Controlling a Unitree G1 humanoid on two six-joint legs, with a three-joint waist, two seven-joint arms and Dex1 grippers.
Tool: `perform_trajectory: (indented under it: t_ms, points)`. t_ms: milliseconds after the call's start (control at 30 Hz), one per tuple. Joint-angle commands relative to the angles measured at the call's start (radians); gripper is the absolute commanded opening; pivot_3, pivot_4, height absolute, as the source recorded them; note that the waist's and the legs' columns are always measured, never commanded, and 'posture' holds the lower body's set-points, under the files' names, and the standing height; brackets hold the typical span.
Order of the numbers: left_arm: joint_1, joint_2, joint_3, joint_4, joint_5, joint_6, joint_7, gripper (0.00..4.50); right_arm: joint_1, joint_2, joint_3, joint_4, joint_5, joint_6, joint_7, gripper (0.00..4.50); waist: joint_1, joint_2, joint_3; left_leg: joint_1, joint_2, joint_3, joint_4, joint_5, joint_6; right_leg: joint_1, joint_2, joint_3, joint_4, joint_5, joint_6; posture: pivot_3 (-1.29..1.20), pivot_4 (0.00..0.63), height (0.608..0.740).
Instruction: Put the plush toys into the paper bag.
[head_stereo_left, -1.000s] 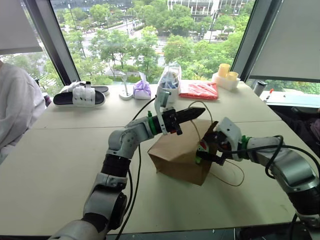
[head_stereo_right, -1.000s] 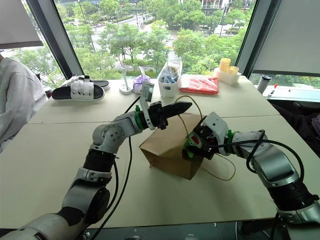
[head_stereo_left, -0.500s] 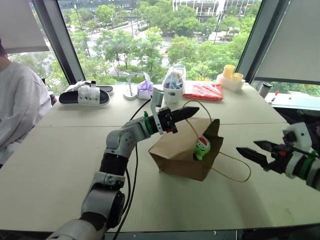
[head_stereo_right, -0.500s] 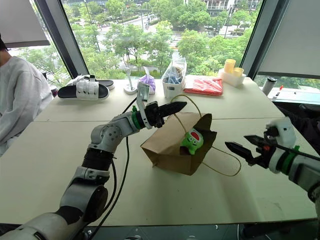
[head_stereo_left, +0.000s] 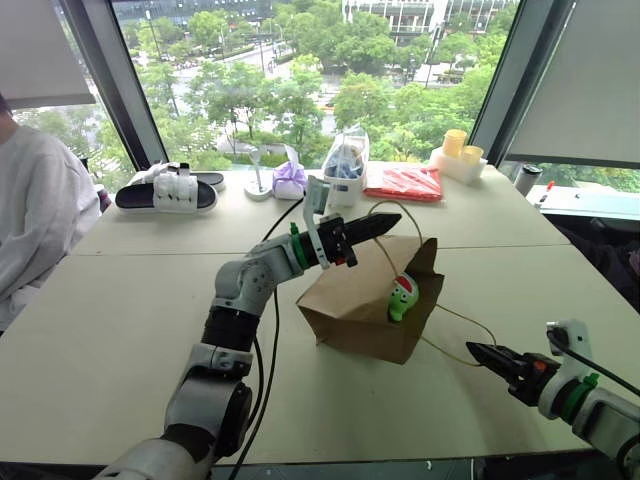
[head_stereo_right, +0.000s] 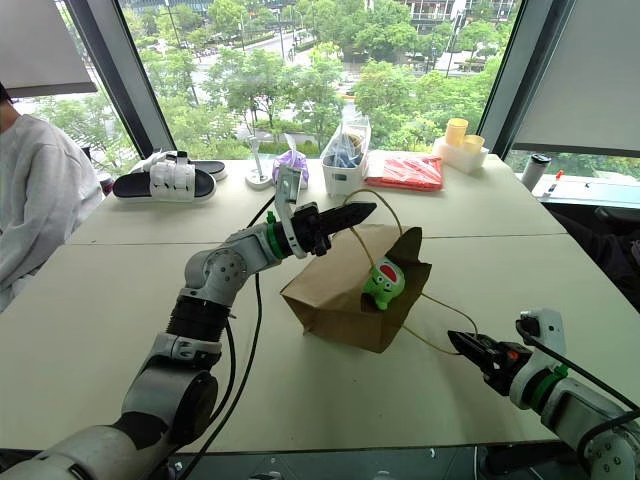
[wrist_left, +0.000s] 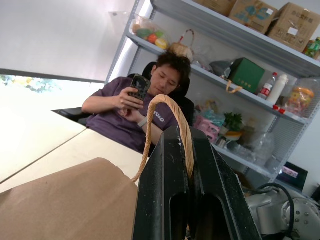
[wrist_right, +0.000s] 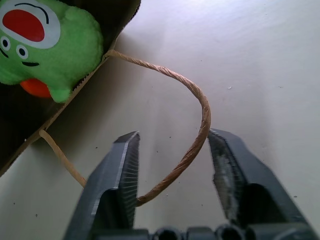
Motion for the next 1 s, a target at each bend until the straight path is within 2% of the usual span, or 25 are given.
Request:
perform_trajectory:
  t_ms: [33, 67, 200, 333, 433, 533, 700, 833, 967, 1000]
  points:
    - [-0.015, -0.001, 0.005, -0.031, -0.005, -0.014, -0.003, 0.0, -0.012, 0.015, -0.062, -0.014, 0.089, -0.006, -0.031, 0.25, 0.0, 0.0, 0.0, 0.0, 0.0, 0.0, 0.0, 0.0, 0.0, 0.0, 0.0, 0.0, 0.0, 0.0, 0.0, 0.0, 0.15, 0.74]
    - [-0.015, -0.001, 0.006, -0.031, -0.006, -0.014, -0.003, 0.0, -0.011, 0.013, -0.064, -0.016, 0.104, -0.005, -0.039, 0.11, 0.0, 0.0, 0.0, 0.0, 0.0, 0.0, 0.0, 0.0, 0.0, 0.0, 0.0, 0.0, 0.0, 0.0, 0.0, 0.0, 0.15, 0.74]
    - [-0.022, 0.003, 0.011, -0.034, -0.013, -0.006, -0.004, 0.0, -0.022, 0.015, -0.092, -0.036, 0.222, 0.008, -0.066, 0.11, 0.0, 0.0, 0.0, 0.0, 0.0, 0.0, 0.0, 0.0, 0.0, 0.0, 0.0, 0.0, 0.0, 0.0, 0.0, 0.0, 0.15, 0.74]
    - [-0.038, 0.014, 0.034, -0.068, -0.047, 0.03, 0.013, 0.0, -0.086, -0.01, -0.148, -0.057, 0.512, 0.0, -0.159, 0.11, -0.005, 0.0, 0.0, 0.0, 0.0, 0.0, 0.0, 0.0, 0.0, 0.0, 0.0, 0.0, 0.0, 0.0, 0.0, 0.0, 0.15, 0.74]
    - [-0.08, 0.002, 0.136, -0.047, -0.124, 0.051, 0.094, 0.0, -0.136, -0.094, -0.136, -0.02, 0.817, -0.033, -0.322, 0.11, -0.003, 0.0, 0.0, 0.0, 0.001, -0.002, 0.0, 0.0, 0.0, 0.0, 0.0, 0.0, 0.0, 0.0, 0.0, 0.0, 0.15, 0.74]
    - [-0.129, 0.009, 0.227, 0.023, -0.201, 0.1, 0.159, 0.0, -0.218, -0.134, -0.106, -0.004, 0.96, -0.133, -0.428, 0.11, -0.002, -0.001, 0.001, -0.001, 0.001, -0.003, 0.0, 0.0, 0.0, 0.0, 0.0, 0.0, 0.0, 0.0, 0.0, 0.0, 0.15, 0.74]
    - [-0.141, 0.042, 0.216, 0.103, -0.149, 0.075, 0.158, 0.0, -0.314, -0.162, -0.026, 0.001, 1.03, -0.232, -0.49, 0.11, 0.001, -0.001, 0.001, 0.0, 0.0, -0.001, 0.0, 0.0, 0.0, 0.001, 0.0, -0.001, 0.0, 0.0, 0.0, 0.0, 0.15, 0.74]
    - [-0.159, 0.059, 0.204, 0.209, -0.081, 0.018, 0.16, 0.0, -0.369, -0.162, 0.064, 0.017, 0.981, -0.267, -0.501, 0.11, -0.001, -0.001, 0.001, -0.001, 0.0, -0.001, 0.0, 0.0, 0.0, 0.0, 0.0, -0.001, 0.0, 0.0, 0.0, 0.0, 0.15, 0.74]
    - [-0.142, 0.07, 0.139, 0.272, 0.012, -0.048, 0.112, 0.0, -0.329, -0.161, 0.14, -0.009, 0.866, -0.264, -0.434, 0.11, 0.0, -0.001, 0.001, -0.001, 0.0, -0.001, -0.001, 0.0, 0.0, -0.001, 0.0, -0.001, 0.0, 0.0, 0.0, 0.0, 0.15, 0.74]
    - [-0.139, 0.069, 0.139, 0.279, 0.015, -0.052, 0.101, 0.0, -0.322, -0.158, 0.153, -0.012, 0.851, -0.267, -0.428, 0.62, 0.0, -0.001, 0.001, -0.001, 0.0, -0.001, -0.001, 0.0, 0.0, -0.001, 0.0, -0.001, 0.0, 0.0, 0.0, 0.0, 0.15, 0.74]
